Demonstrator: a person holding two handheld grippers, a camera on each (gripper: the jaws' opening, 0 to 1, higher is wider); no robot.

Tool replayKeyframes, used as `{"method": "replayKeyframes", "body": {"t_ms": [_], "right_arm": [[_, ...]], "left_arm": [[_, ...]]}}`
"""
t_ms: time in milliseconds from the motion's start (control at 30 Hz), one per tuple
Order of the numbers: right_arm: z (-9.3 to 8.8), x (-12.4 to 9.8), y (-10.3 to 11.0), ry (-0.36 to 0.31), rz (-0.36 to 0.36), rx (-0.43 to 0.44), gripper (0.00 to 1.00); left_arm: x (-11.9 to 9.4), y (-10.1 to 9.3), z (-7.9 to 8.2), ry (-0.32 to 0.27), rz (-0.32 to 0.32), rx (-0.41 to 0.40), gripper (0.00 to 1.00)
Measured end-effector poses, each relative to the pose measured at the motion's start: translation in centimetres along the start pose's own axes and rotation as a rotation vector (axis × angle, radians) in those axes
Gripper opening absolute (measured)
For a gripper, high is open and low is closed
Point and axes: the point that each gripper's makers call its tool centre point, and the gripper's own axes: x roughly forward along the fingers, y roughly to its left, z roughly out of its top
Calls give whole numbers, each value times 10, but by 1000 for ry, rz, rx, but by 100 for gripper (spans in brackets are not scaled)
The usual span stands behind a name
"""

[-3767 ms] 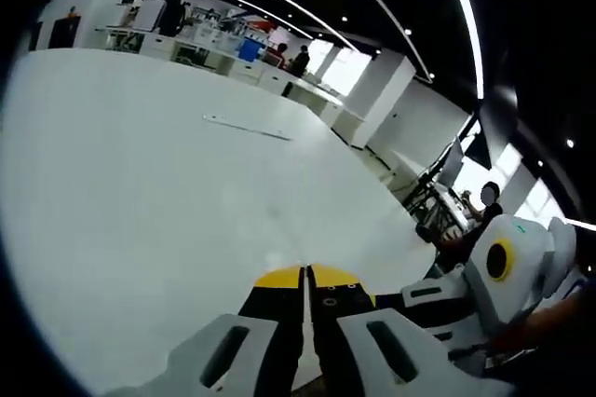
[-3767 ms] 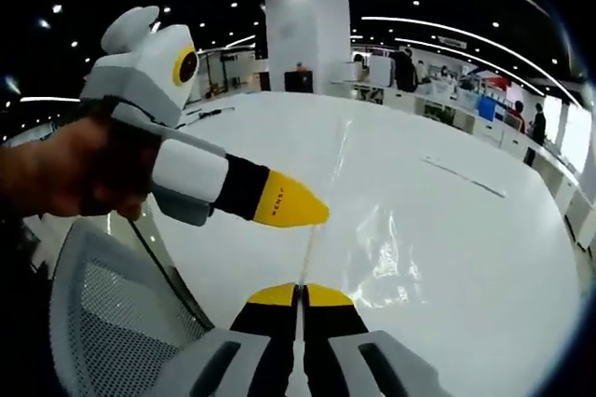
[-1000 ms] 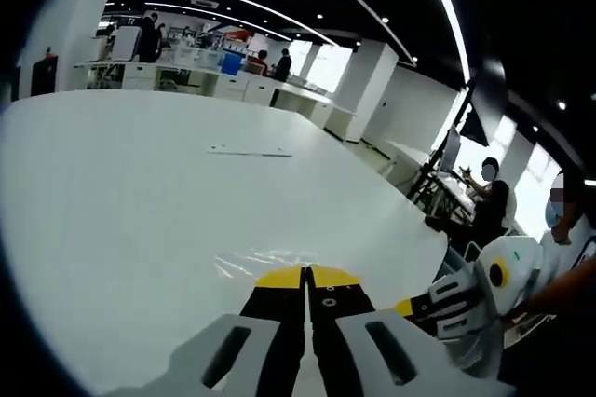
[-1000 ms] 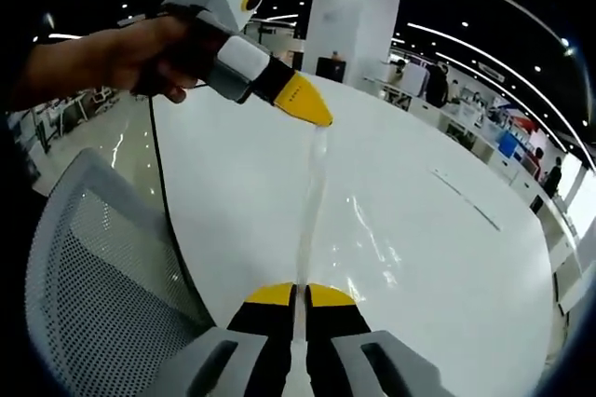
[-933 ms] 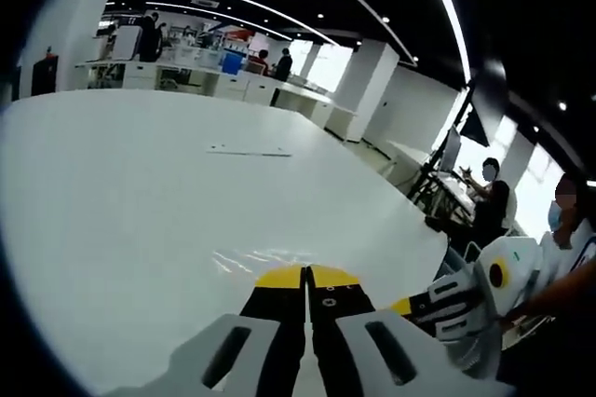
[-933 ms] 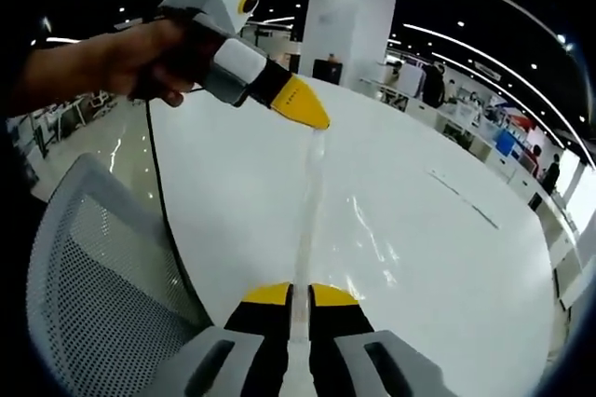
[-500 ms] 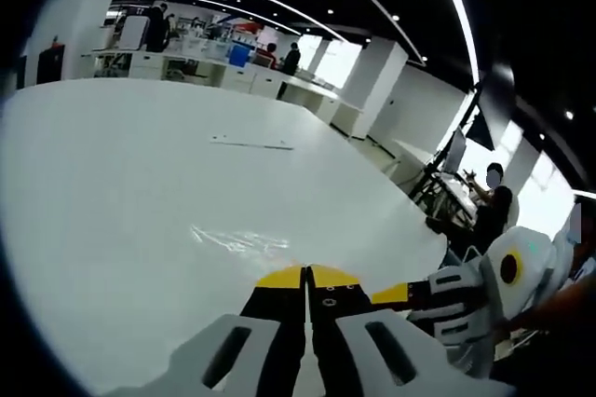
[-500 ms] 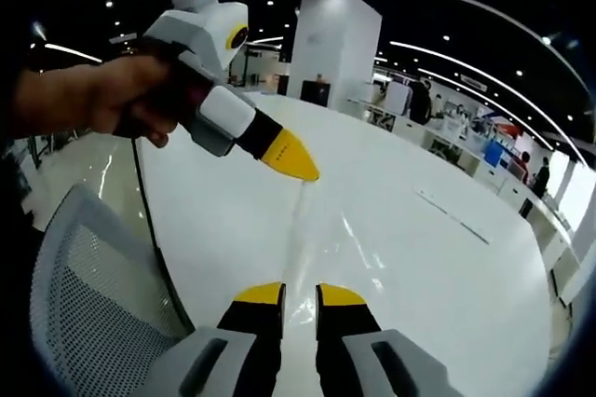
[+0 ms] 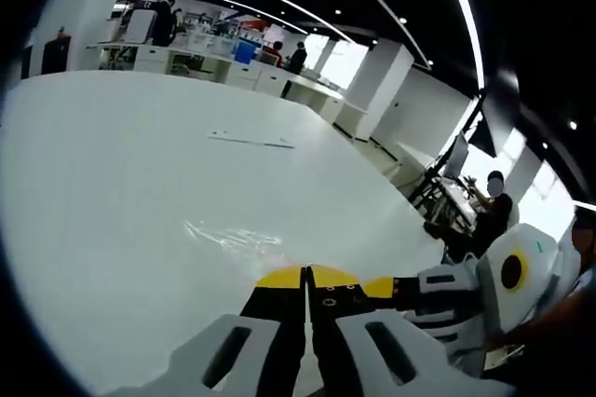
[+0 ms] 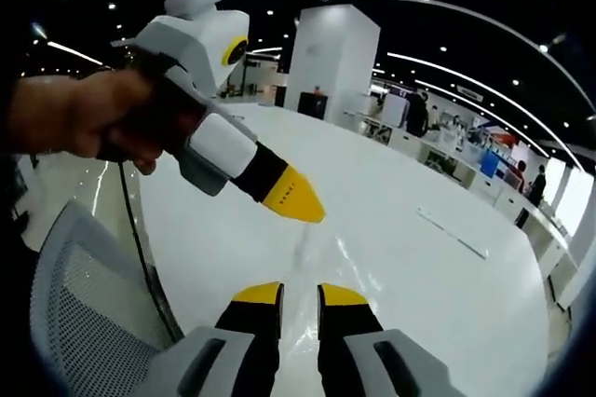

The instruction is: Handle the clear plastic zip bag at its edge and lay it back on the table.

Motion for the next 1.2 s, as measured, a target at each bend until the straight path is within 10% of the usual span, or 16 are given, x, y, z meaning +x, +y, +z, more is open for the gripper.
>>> {"method": "replayKeyframes", "body": {"t_ms": [1200], "right_arm": [[7, -1, -2, 10, -27, 35, 2]], "left_arm": [[2, -9, -11, 23, -13, -63, 0]]}}
